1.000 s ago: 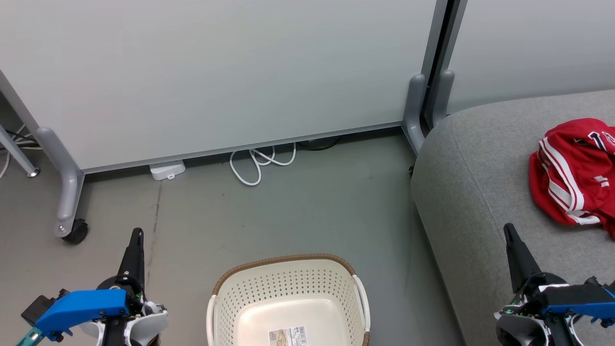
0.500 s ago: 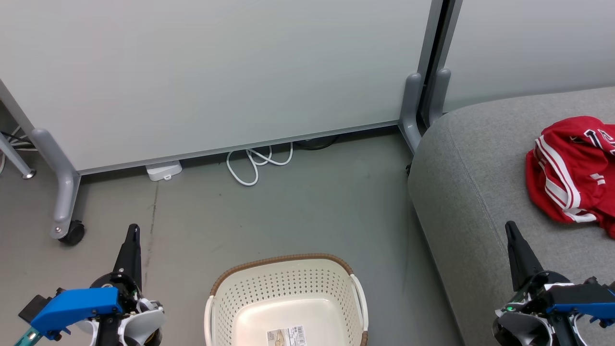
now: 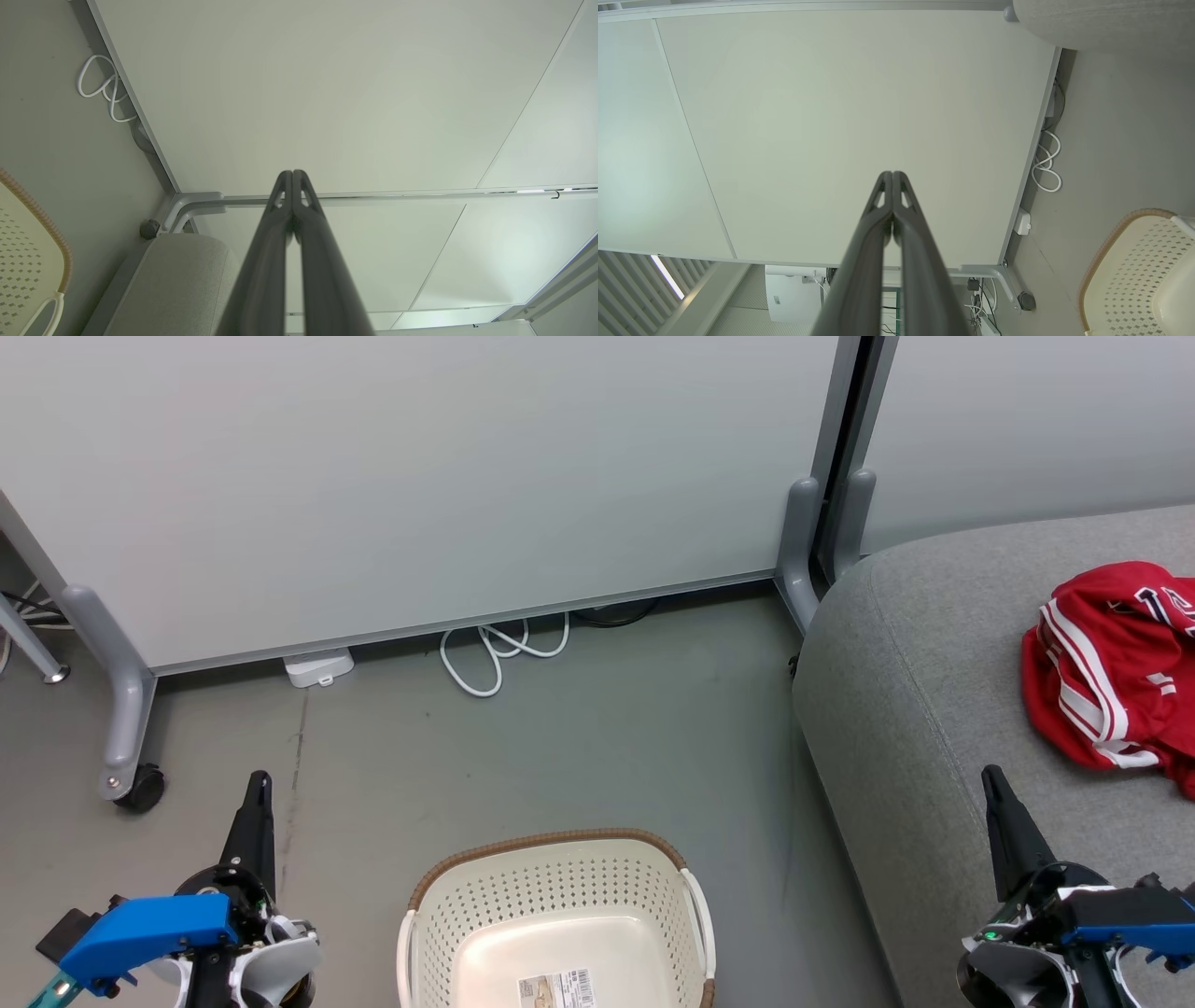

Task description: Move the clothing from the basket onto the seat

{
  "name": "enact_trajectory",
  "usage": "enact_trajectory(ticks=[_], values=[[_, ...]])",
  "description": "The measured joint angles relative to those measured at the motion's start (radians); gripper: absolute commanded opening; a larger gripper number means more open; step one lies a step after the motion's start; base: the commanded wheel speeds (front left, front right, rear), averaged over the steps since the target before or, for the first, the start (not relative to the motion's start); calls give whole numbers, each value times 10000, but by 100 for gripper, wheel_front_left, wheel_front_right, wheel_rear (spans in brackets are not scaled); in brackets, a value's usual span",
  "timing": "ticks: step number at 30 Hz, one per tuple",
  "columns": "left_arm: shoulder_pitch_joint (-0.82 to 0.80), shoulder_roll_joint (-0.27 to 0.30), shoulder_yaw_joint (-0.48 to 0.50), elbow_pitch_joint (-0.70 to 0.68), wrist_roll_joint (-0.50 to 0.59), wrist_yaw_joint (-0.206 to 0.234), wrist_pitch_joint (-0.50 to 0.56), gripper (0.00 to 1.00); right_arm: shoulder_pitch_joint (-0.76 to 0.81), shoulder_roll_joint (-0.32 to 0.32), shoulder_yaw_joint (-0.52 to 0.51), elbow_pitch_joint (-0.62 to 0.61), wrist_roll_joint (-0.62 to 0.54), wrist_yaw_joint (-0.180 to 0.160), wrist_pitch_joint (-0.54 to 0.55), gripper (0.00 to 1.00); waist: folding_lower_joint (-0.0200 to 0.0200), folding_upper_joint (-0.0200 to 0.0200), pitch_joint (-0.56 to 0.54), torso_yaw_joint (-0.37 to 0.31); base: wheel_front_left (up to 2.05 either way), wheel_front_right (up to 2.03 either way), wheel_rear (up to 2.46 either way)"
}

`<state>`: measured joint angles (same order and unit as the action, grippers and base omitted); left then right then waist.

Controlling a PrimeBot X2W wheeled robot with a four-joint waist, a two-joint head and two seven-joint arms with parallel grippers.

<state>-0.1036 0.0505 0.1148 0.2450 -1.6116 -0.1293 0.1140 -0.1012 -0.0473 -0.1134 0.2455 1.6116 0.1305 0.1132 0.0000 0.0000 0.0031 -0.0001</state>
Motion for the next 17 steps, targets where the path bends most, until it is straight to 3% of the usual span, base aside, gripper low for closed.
enact_trajectory(ticks=[17], values=[[0,-2,0,0,0,0,0,0,-2,0,0,0,0,0,0,0,0,0,0,0,0,0,0]])
